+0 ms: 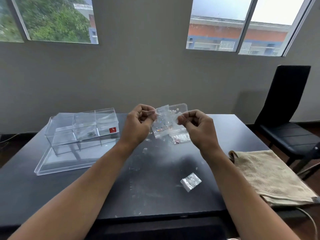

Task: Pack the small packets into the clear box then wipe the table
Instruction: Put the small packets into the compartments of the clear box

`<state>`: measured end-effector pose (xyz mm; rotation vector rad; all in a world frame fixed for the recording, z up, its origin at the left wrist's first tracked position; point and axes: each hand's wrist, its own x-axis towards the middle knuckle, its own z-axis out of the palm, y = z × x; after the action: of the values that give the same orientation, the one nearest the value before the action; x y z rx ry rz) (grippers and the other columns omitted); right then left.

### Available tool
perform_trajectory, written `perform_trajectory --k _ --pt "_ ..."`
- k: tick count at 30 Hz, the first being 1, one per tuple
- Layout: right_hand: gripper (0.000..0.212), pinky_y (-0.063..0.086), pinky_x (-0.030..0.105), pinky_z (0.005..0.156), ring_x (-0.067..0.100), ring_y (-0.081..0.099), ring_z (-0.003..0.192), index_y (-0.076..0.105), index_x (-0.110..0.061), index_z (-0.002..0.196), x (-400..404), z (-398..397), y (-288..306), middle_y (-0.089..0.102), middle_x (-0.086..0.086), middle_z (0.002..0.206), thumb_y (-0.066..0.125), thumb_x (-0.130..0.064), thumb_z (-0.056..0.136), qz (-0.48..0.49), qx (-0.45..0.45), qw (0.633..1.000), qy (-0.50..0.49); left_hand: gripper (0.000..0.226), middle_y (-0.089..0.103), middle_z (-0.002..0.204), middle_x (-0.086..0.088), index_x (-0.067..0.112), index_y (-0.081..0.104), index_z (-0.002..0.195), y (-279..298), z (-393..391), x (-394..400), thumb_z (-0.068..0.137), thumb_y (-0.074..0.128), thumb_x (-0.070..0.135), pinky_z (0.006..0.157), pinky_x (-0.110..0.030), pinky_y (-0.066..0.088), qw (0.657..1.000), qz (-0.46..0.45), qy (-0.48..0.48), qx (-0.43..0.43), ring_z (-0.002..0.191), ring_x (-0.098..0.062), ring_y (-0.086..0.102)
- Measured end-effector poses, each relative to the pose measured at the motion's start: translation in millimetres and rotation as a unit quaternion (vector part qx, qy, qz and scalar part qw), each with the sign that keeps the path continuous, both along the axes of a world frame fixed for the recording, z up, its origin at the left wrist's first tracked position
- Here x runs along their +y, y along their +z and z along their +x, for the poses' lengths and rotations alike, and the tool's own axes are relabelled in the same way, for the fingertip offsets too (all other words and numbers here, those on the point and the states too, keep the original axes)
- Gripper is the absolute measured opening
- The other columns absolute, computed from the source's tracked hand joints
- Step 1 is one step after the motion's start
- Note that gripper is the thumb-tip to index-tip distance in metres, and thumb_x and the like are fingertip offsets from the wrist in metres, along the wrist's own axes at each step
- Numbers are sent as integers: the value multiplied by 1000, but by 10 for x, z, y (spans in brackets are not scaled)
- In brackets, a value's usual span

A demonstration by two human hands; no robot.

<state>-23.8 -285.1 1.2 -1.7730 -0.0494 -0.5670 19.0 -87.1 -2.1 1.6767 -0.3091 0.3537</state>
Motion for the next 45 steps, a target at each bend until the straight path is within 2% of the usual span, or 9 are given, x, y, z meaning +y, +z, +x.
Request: perform_trajectory --k 3,8,13,17,20,27,31,36,45 --pt "6 61 42 92 16 78 85 75 -12 91 32 11 19 81 0 83 81 -14 90 0 -5 1000 -4 16 75 88 -5 12 65 100 29 23 96 91 75 21 63 -23 49 999 -11 40 -10 64 -8 58" --pt "6 61 44 93 19 79 87 78 -14 88 179 36 145 81 0 84 84 -15 86 -5 -22 1000 11 30 74 96 -6 21 56 122 189 -24 421 95 67 13 65 -24 55 996 -43 81 -22 67 -14 74" --pt "18 48 26 48 13 56 45 70 -13 84 526 138 360 77 11 74 81 -26 90 -6 -22 999 39 45 63 98 -4 36 48 135 326 -149 914 98 51 10 72 -29 61 988 -20 143 -48 71 -17 78" --pt "22 41 26 39 26 60 39 60 -15 84 875 322 494 64 23 67 71 -26 99 -6 21 995 96 32 71 103 3 34 54 121 350 -198 1401 99 42 15 63 -36 62 972 45 220 -69 59 -15 75" --pt "20 42 27 40 23 62 40 59 -12 86 1156 488 548 62 11 66 67 -22 101 -21 52 989 135 7 71 73 6 27 57 99 351 -150 1747 97 50 27 65 -40 60 934 141 313 -99 63 -15 74" --pt "18 49 26 47 19 69 52 60 -13 85 1871 849 438 70 -3 60 67 -3 99 -84 115 965 218 23 78 87 7 28 77 98 182 -27 2277 81 67 38 78 -36 59 902 165 393 -68 84 -14 74" --pt "17 42 21 44 12 58 43 67 -12 79 2205 1079 400 74 0 64 77 -15 92 -159 159 951 212 26 80 87 4 27 80 99 -6 -44 2365 87 63 42 95 -40 51 874 232 423 -59 88 -21 74" --pt "30 41 22 46 12 49 42 75 -3 72 2505 1282 452 71 0 57 81 -28 88 -325 199 901 207 27 70 73 -4 20 81 81 -106 -37 2387 84 58 34 81 -39 47 835 339 432 -17 77 -32 58" --pt "59 45 34 69 27 59 83 51 -16 77 2770 1331 434 60 -1 80 92 -56 65 -534 158 822 116 19 44 94 1 22 65 83 -167 18 2429 74 67 39 83 -36 38 824 365 434 -25 88 -24 49"
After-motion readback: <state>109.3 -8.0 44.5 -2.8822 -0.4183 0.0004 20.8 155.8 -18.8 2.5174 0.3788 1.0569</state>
